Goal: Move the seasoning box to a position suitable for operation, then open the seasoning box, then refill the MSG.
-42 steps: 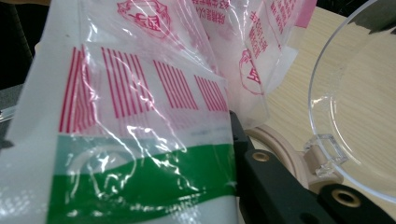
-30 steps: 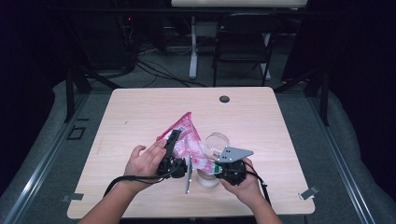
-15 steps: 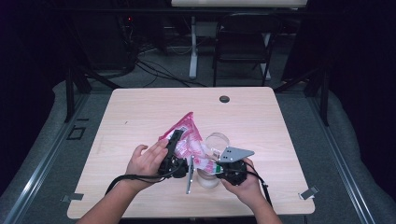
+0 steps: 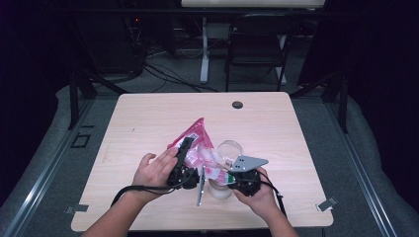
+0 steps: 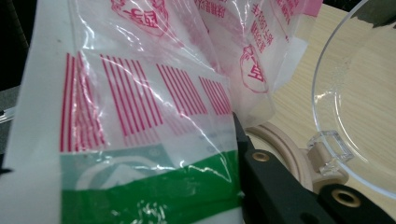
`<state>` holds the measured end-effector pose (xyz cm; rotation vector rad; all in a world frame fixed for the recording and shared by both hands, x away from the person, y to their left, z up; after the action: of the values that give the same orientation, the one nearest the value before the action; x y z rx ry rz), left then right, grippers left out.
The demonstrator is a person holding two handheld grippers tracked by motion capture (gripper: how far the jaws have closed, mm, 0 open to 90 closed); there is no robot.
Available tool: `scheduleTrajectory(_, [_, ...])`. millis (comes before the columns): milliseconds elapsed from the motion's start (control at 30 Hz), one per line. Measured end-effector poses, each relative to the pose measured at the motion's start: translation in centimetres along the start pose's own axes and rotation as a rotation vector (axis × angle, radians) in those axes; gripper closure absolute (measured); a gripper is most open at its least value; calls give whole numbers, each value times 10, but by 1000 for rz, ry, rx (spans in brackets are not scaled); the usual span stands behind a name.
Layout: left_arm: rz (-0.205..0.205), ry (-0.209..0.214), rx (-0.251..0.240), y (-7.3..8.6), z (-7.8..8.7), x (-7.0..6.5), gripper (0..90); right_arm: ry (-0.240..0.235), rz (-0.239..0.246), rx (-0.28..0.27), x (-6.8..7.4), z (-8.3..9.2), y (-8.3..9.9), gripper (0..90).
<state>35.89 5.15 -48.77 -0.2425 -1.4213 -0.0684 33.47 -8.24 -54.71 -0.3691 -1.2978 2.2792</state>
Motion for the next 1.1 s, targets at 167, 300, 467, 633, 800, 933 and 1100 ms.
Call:
scheduleTrajectory(167, [-2, 2, -4, -1, 0, -1, 646, 1, -3, 0, 0, 0, 1, 900])
scheduleTrajectory(300, [-10, -2, -5, -3, -1, 0, 646, 3, -7, -1, -1, 1, 1, 900])
scheduleTrajectory(467, [-7, -7, -16, -5, -2, 0, 647, 8, -5, 2, -2, 3, 2, 900])
scheduleTrajectory(633, [-10, -4, -9, -3, -1, 2, 647, 7, -1, 2, -1, 2, 1, 900])
scheduleTrajectory(800, [-12, -5, -10, -4, -1, 1, 647, 9, -1, 4, -1, 2, 1, 900])
scheduleTrajectory(933, [-14, -12, -18, -5, -1, 1, 648, 9, -2, 2, -2, 3, 1, 900])
scheduleTrajectory(1100, [-14, -9, -13, -5, -1, 1, 648, 12, -2, 0, -2, 3, 1, 900])
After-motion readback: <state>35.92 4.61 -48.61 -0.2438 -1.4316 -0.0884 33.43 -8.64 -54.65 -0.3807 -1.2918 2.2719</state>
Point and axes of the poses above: each handheld gripper's, and its own axes: z roughly backward along the jaws, y roughly out of its underside, x roughly to its left, the point moved 8 cm from there along -z, roughly forward along the jaws, and after that the axes turned 2 degrees about z, right-handed, at the moved point
